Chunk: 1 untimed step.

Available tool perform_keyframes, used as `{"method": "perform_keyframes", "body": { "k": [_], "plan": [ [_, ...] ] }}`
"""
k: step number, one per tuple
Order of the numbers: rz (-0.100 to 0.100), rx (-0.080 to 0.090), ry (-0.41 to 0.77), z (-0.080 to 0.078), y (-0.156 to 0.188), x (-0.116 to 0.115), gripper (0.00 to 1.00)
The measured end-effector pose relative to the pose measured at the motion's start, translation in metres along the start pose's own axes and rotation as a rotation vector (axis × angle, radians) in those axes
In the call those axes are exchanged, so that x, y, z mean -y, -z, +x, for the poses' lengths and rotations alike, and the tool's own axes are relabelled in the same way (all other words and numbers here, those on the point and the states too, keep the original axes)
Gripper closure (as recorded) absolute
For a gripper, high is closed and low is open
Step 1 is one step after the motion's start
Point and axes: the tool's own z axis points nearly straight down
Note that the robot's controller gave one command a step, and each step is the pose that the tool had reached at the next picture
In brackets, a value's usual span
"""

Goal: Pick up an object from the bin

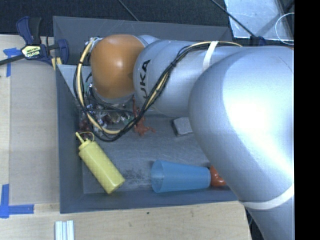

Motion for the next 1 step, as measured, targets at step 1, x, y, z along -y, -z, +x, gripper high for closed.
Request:
{"method": "perform_keyframes", "body": {
  "k": [1],
  "plan": [
    [0.0, 0.0, -0.001, 0.0001, -0.0001, 0.0001, 1.0]
  ]
}}
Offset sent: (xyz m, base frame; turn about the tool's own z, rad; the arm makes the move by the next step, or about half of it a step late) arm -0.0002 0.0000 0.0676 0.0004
